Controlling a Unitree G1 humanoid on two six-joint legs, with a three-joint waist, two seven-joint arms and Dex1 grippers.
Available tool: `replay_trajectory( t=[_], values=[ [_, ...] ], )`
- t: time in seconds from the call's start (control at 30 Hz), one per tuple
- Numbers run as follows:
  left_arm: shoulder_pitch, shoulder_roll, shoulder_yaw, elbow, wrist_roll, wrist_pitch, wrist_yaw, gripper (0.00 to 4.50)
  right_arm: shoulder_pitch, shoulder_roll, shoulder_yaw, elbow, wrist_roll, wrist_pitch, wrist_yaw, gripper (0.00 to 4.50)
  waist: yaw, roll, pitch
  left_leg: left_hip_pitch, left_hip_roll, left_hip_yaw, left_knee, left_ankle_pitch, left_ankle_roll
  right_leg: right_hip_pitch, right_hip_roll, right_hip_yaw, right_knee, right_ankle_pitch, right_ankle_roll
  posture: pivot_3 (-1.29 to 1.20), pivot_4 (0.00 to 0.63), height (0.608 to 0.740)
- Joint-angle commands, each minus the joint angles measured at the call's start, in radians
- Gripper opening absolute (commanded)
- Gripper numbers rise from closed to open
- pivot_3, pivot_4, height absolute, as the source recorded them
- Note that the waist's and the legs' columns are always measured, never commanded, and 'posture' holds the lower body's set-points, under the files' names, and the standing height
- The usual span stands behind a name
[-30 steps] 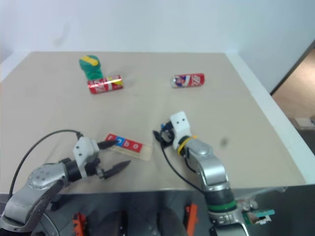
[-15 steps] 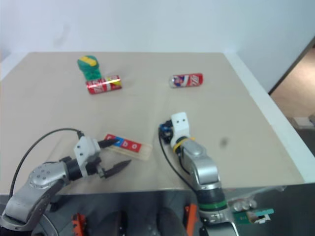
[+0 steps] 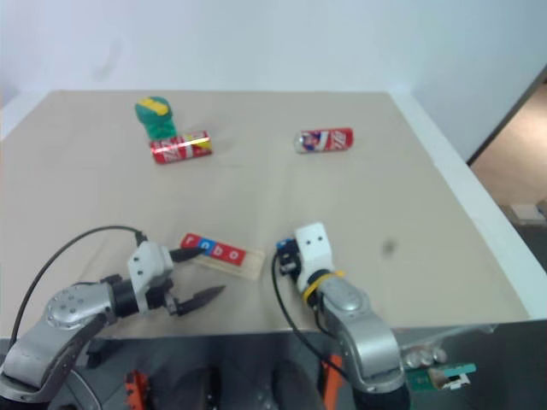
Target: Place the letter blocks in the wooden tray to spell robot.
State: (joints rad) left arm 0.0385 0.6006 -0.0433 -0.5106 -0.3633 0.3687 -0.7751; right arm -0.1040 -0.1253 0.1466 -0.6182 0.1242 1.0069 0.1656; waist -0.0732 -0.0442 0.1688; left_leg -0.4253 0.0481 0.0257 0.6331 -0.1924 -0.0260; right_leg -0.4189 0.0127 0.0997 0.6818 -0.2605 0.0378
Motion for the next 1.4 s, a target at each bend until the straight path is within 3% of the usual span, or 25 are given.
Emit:
replay_trajectory(
  t=[0.03,0.1,0.17,0.23,0.37,0.4,0.5,0.63,0.7,0.8,0.93,1.17,1.23,1.4],
  values=[
    [-0.016,0.006,0.004,-0.001,-0.01,-0.013,-0.016,4.5,0.007,0.034,-0.005,-0.077,0.015,0.056,-0.034,1.2,0.0,0.0,0.0,0.0,0.0,0.0,0.0,0.0,0.0,0.0,0.0,0.0,0.0,0.0,-0.001,0.0,0.15,0.74],
    [-0.024,0.008,-0.004,0.007,-0.006,-0.016,-0.025,4.5,0.007,0.062,-0.018,-0.08,0.028,0.081,-0.044,1.2,0.0,0.0,0.0,0.0,0.0,0.0,0.001,0.0,0.0,0.0,0.0,0.0,0.0,-0.001,-0.004,0.0,0.15,0.74],
    [-0.03,0.007,-0.007,0.013,-0.002,-0.017,-0.031,4.5,0.003,0.066,-0.024,-0.081,0.023,0.075,-0.055,2.28,0.0,0.0,0.0,0.0,0.0,0.001,0.001,0.0,0.0,0.0,0.0,0.0,0.0,-0.001,-0.004,0.0,0.15,0.74],
    [-0.038,0.005,-0.008,0.02,-0.001,-0.018,-0.033,4.5,-0.008,0.058,-0.036,-0.087,0.014,0.051,-0.063,3.02,0.0,0.0,0.0,0.0,0.0,0.001,0.001,0.0,0.0,0.0,0.0,0.0,0.0,-0.001,-0.004,0.0,0.15,0.74],
    [-0.047,0.002,-0.012,0.03,0.006,-0.025,-0.033,4.5,-0.064,-0.011,-0.128,-0.128,0.058,0.074,-0.007,4.37,0.0,0.0,0.0,-0.001,-0.001,0.001,0.001,0.0,0.0,0.0,-0.001,0.001,0.0,-0.001,-0.002,0.0,0.15,0.74],
    [-0.048,-0.001,-0.013,0.03,0.006,-0.028,-0.033,4.5,-0.09,-0.044,-0.165,-0.131,0.085,0.081,0.029,4.48,0.0,0.0,0.0,-0.001,-0.001,0.001,0.001,0.0,0.0,-0.001,-0.001,0.001,0.0,0.001,0.001,0.0,0.15,0.74],
    [-0.054,-0.014,-0.012,0.02,-0.014,-0.033,-0.038,4.5,-0.182,-0.204,-0.242,-0.005,0.202,0.003,0.269,4.48,0.0,0.0,0.001,-0.001,-0.001,0.001,0.001,0.0,0.0,0.0,0.0,0.0,-0.001,0.0,0.001,0.0,0.15,0.74],
    [-0.067,-0.024,-0.027,0.011,-0.02,-0.026,-0.046,4.5,-0.279,-0.46,-0.099,0.329,0.221,-0.366,0.773,4.48,-0.002,0.0,0.001,0.002,-0.002,0.002,0.001,0.0,0.001,0.003,0.0,0.0,-0.002,0.001,0.0,0.0,0.15,0.74],
    [-0.068,-0.025,-0.031,0.012,-0.015,-0.028,-0.045,4.5,-0.328,-0.506,-0.027,0.48,0.187,-0.547,0.933,4.48,-0.002,0.0,0.001,0.003,-0.002,0.001,0.001,0.0,0.001,0.004,0.001,-0.001,-0.002,0.0,0.0,0.0,0.15,0.74],
    [-0.054,-0.024,-0.027,0.001,-0.012,-0.025,-0.033,4.5,-0.475,-0.483,0.076,0.802,0.113,-0.845,1.145,4.48,-0.01,0.001,0.002,0.004,0.0,0.002,0.0,-0.001,0.002,0.004,0.004,0.0,-0.002,0.0,-0.001,0.0,0.15,0.74],
    [-0.025,-0.022,-0.021,-0.021,-0.007,-0.024,-0.016,4.5,-0.582,-0.436,0.118,1.078,0.049,-1.082,1.219,4.48,-0.006,0.002,0.003,0.004,0.0,0.0,0.0,-0.001,0.002,0.004,0.004,0.0,-0.001,0.001,-0.002,0.0,0.15,0.74],
    [-0.008,-0.035,-0.009,-0.056,-0.035,-0.008,0.011,4.5,-0.594,-0.397,0.124,1.217,0.021,-1.179,1.274,4.48,0.0,0.003,0.004,0.003,-0.002,0.0,0.001,-0.001,0.002,0.005,0.0,0.0,-0.001,0.003,-0.004,0.0,0.15,0.74],
    [-0.005,-0.035,-0.009,-0.06,-0.043,-0.005,0.011,4.5,-0.55,-0.409,0.119,1.173,0.034,-1.166,1.289,4.08,0.0,0.003,0.004,0.003,-0.002,0.001,0.001,-0.001,0.002,0.005,-0.001,0.0,-0.001,0.003,-0.004,0.0,0.15,0.74],
    [0.005,-0.025,-0.013,-0.056,-0.044,-0.009,0.002,4.5,-0.433,-0.457,0.104,1.005,0.066,-1.084,1.285,2.39,0.002,0.003,0.004,0.007,-0.002,-0.001,0.002,-0.001,0.002,0.01,-0.001,-0.001,-0.002,-0.001,0.002,0.0,0.15,0.74]
  ],
)
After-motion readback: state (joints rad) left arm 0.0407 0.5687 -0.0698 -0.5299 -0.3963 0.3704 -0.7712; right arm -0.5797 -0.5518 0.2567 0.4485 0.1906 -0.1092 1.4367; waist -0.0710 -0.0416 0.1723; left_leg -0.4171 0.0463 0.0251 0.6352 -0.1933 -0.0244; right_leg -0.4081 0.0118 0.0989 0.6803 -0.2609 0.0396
